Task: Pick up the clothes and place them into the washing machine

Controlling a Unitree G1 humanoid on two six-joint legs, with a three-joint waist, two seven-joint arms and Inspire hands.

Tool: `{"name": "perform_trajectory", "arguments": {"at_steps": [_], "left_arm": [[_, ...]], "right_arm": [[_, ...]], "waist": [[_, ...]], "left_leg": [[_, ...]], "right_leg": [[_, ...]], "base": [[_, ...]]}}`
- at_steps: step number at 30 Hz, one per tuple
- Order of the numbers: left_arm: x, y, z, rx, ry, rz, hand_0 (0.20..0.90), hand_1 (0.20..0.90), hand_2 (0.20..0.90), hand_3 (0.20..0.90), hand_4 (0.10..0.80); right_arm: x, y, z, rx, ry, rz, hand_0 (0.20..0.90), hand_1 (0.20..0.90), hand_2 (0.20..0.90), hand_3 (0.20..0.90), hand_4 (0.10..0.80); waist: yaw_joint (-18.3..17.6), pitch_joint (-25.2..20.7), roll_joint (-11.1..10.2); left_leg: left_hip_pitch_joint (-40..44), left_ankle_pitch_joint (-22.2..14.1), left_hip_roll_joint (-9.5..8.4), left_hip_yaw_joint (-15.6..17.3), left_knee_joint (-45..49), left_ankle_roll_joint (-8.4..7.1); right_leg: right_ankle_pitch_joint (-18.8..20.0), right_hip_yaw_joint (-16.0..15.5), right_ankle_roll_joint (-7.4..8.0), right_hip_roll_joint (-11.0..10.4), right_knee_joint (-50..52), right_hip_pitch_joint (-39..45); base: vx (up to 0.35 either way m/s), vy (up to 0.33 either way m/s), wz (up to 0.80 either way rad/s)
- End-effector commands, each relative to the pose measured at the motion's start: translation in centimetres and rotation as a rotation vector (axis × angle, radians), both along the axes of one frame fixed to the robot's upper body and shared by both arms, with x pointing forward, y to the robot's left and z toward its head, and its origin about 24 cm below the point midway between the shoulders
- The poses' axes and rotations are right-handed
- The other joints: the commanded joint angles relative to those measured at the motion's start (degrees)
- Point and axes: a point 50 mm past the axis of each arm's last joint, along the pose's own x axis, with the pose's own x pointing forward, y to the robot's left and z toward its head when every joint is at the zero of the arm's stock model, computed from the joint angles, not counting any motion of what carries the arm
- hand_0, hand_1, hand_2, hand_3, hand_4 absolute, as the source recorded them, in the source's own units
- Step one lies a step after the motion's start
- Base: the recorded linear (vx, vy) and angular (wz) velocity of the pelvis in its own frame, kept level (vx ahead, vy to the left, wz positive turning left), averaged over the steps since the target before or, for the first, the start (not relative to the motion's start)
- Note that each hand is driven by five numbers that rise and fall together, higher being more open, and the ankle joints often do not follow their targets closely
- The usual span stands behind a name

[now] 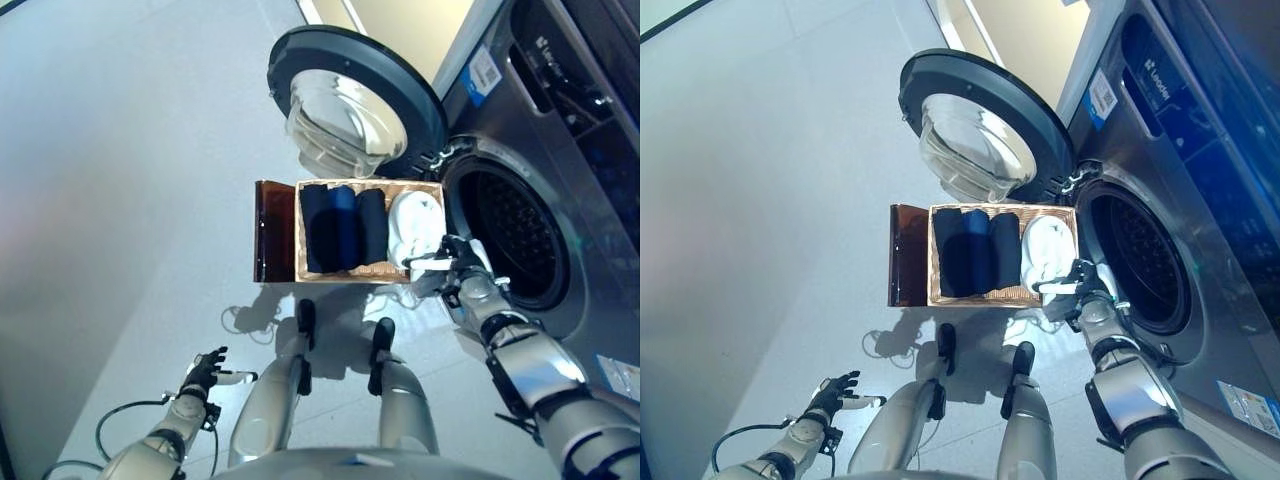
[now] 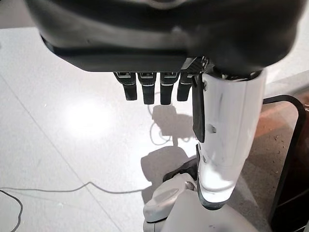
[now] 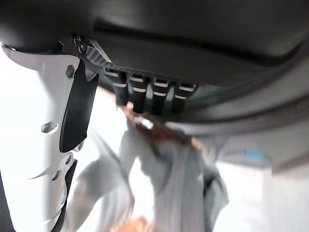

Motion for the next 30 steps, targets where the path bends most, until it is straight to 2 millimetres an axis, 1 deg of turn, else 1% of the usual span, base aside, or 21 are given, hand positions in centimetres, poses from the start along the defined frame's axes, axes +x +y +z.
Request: {"name": "perform_trajectory", "arguments": {"at_steps": [1,3,4,6,7,8,9,14,16,23,25,30], "left_arm": [[-1.0,1.5,0.0,0.074,0.012,0.027,0.900,0.900,0.900,0.900,0.800],[-0.9,1.4,0.0,0.075,0.008,0.019,0.900,0.900,0.900,0.900,0.800],[-0.8,1.4,0.1,0.078,0.004,0.020,0.900,0.900,0.900,0.900,0.800],[-0.7,1.0,0.0,0.073,0.002,0.008,0.900,0.900,0.900,0.900,0.800],[-0.7,1.0,0.0,0.073,0.001,0.008,0.900,0.900,0.900,0.900,0.800],[-0.8,1.0,0.0,0.077,0.002,0.007,0.900,0.900,0.900,0.900,0.800],[-0.8,1.0,0.0,0.078,0.000,0.009,0.900,0.900,0.900,0.900,0.800],[-1.4,1.1,-0.3,0.087,0.026,0.021,0.900,0.900,0.900,0.900,0.800],[-1.8,1.3,-0.4,0.094,0.039,0.028,0.900,0.900,0.900,0.900,0.800],[-1.9,1.2,-0.5,0.098,0.042,0.025,0.900,0.900,0.900,0.900,0.800],[-2.0,1.2,-0.5,0.098,0.047,0.022,0.900,0.900,0.900,0.900,0.800],[-2.4,1.5,-0.6,0.102,0.060,0.035,0.900,0.900,0.900,0.900,0.800]], "right_arm": [[1.8,-2.8,5.2,-0.173,-0.121,-0.045,0.900,0.900,0.900,0.900,0.800],[1.7,-3.0,5.2,-0.185,-0.111,-0.052,0.900,0.900,0.900,0.900,0.800],[2.0,-3.1,5.9,-0.201,-0.124,-0.053,0.900,0.900,0.900,0.900,0.800],[1.8,-3.3,5.7,-0.202,-0.114,-0.062,0.900,0.900,0.900,0.900,0.800],[1.9,-3.3,5.9,-0.203,-0.122,-0.062,0.900,0.900,0.900,0.900,0.800],[2.2,-3.4,6.6,-0.204,-0.146,-0.065,0.900,0.900,0.900,0.900,0.800],[2.4,-3.1,6.8,-0.200,-0.159,-0.059,0.900,0.900,0.900,0.900,0.800],[2.8,-1.8,6.3,-0.168,-0.171,-0.026,0.900,0.900,0.900,0.900,0.800],[3.3,-0.6,6.0,-0.149,-0.182,0.006,0.900,0.900,0.900,0.900,0.800],[3.7,0.6,6.0,-0.071,-0.219,-0.001,0.900,0.900,0.900,0.900,0.800],[3.8,1.1,5.7,-0.011,-0.240,-0.015,0.900,0.900,0.900,0.900,0.800],[3.8,2.1,5.0,0.023,-0.229,0.005,0.900,0.900,0.900,0.900,0.800]], "waist": [[1.2,-0.2,0.2],[1.3,-0.1,0.4],[1.4,0.0,0.5],[1.8,0.2,1.0],[2.0,0.2,1.2],[2.0,0.2,1.2],[2.0,0.2,1.3],[1.8,-0.1,0.9],[1.6,-0.6,0.4],[1.2,-1.3,-0.4],[1.1,-1.6,-0.7],[0.9,-1.9,-1.4]], "left_leg": [[-3.1,-3.7,-1.17,-2.5,5.3,-4.50],[-3.3,-3.7,-1.24,-2.6,5.3,-4.47],[-3.6,-3.7,-1.32,-2.7,5.3,-4.41],[-4.0,-3.6,-1.59,-2.6,5.3,-4.33],[-4.1,-3.5,-1.65,-2.6,5.2,-4.32],[-4.2,-3.5,-1.69,-2.7,5.1,-4.31],[-4.3,-3.4,-1.74,-2.7,5.1,-4.31],[-4.3,-3.5,-2.02,-2.8,4.9,-4.22],[-4.0,-3.7,-2.21,-2.9,5.0,-4.16],[-3.3,-4.4,-2.35,-3.0,5.4,-4.02],[-2.8,-4.6,-2.39,-2.9,5.3,-3.95],[-2.0,-5.2,-2.48,-2.9,5.7,-3.91]], "right_leg": [[7.4,-1.3,1.65,-3.9,-6.2,1.9],[7.4,-1.3,1.63,-3.9,-6.2,1.8],[7.5,-1.2,1.61,-4.0,-6.3,1.6],[7.6,-1.3,1.60,-4.0,-6.5,1.4],[7.6,-1.3,1.58,-4.1,-6.6,1.4],[7.7,-1.3,1.58,-4.1,-6.9,1.3],[7.8,-1.3,1.59,-4.1,-7.0,1.2],[7.6,-1.2,1.50,-4.0,-7.4,1.7],[7.6,-1.1,1.53,-4.0,-7.8,2.2],[7.9,-0.9,1.63,-4.2,-8.3,3.3],[7.9,-1.0,1.70,-4.2,-8.6,4.2],[7.6,-1.0,1.68,-4.0,-8.8,5.3]], "base": [[-0.011,0.030,0.01],[0.000,0.000,0.00],[0.006,0.034,-0.02],[0.017,0.031,0.02],[0.032,0.025,0.03],[0.037,0.029,0.02],[0.039,0.025,0.02],[0.041,0.011,0.00],[0.052,0.013,0.00],[0.024,0.006,0.00],[0.052,0.011,0.01],[0.027,0.001,-0.02]]}}
